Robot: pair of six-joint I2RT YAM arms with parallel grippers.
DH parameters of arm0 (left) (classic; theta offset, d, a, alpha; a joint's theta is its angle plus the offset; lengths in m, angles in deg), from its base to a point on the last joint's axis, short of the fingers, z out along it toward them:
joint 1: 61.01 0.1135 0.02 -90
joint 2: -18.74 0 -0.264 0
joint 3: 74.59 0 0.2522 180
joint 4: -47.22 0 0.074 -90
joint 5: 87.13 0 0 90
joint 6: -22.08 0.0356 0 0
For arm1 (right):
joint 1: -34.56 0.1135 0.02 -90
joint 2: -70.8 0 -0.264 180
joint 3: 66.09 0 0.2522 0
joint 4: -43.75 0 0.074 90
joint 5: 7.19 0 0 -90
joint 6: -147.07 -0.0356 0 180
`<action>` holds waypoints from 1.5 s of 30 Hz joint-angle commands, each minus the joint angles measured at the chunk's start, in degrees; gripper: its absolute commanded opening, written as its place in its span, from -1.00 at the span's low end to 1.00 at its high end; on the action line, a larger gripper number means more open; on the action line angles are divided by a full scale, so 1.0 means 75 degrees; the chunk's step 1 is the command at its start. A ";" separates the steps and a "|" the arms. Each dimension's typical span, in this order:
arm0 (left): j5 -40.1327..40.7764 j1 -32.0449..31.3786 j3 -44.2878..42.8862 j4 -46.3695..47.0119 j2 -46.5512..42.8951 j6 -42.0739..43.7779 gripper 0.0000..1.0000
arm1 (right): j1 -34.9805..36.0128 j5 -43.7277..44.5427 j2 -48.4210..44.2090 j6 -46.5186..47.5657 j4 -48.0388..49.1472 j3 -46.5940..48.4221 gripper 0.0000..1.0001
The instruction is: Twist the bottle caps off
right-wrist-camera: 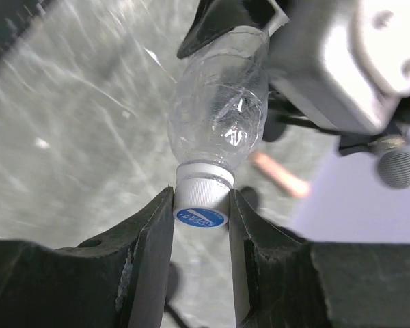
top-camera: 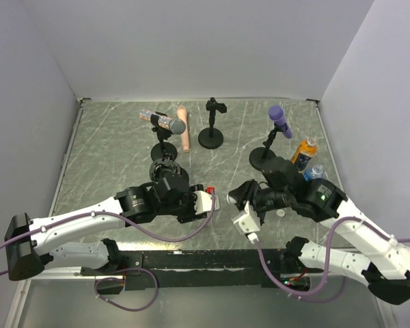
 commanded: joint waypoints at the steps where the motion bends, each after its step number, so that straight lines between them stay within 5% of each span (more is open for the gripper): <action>1: 0.0253 0.0044 0.0090 0.0721 -0.0138 -0.0153 -0.49 | 0.0186 0.0446 -0.0556 0.1294 0.0917 -0.0690 -0.70; 3: 0.0253 0.0044 0.0301 0.0838 -0.0278 -0.0387 -0.49 | 0.0186 0.0176 -0.0346 0.0160 0.0720 -0.0189 -0.38; 5: 0.0277 0.0033 0.0512 0.0967 -0.0431 -0.0622 -0.49 | 0.0151 -0.0035 -0.0135 -0.1269 0.0415 0.0432 0.29; 7: 0.0219 0.0033 0.0641 0.1061 -0.0513 -0.0833 -0.50 | 0.0139 -0.0327 -0.0180 -0.2932 0.0390 0.0715 0.76; 9: 0.0183 0.0033 0.0689 0.1155 -0.0525 -0.1137 -0.51 | 0.0011 -0.0794 -0.0321 -0.4723 0.0577 0.0891 0.98; 11: 0.0218 0.0032 0.0700 0.1214 -0.0479 -0.1360 -0.52 | -0.0235 -0.1370 -0.0438 -0.6296 0.0670 0.0997 0.98; 16: 0.0382 -0.0038 0.0560 0.1319 -0.0373 -0.1747 -0.53 | -0.1907 -0.0658 -0.0276 -1.1042 0.1714 0.0729 0.99; 19: 0.0452 -0.0120 0.0419 0.1366 -0.0338 -0.1841 -0.53 | -0.3162 -0.1251 0.0764 -1.2535 0.0524 0.1032 0.85; 23: 0.0534 -0.0178 0.0326 0.1436 -0.0256 -0.1900 -0.53 | -0.3740 -0.2683 0.1226 -1.3379 0.0494 0.0835 0.69; 35: 0.0546 -0.0214 0.0103 0.1378 0.0119 -0.1877 -0.52 | -0.3740 -0.3211 0.0968 -1.3780 0.1070 0.0201 0.59; 43: 0.0546 -0.0214 -0.0003 0.1495 0.0096 -0.1959 -0.53 | -0.3693 -0.3224 0.0991 -1.3816 0.1129 -0.0045 0.30; 45: 0.0546 -0.0214 -0.0026 0.1495 0.0108 -0.1982 -0.52 | -0.3682 -0.3235 0.0968 -1.3746 0.1187 -0.0022 0.09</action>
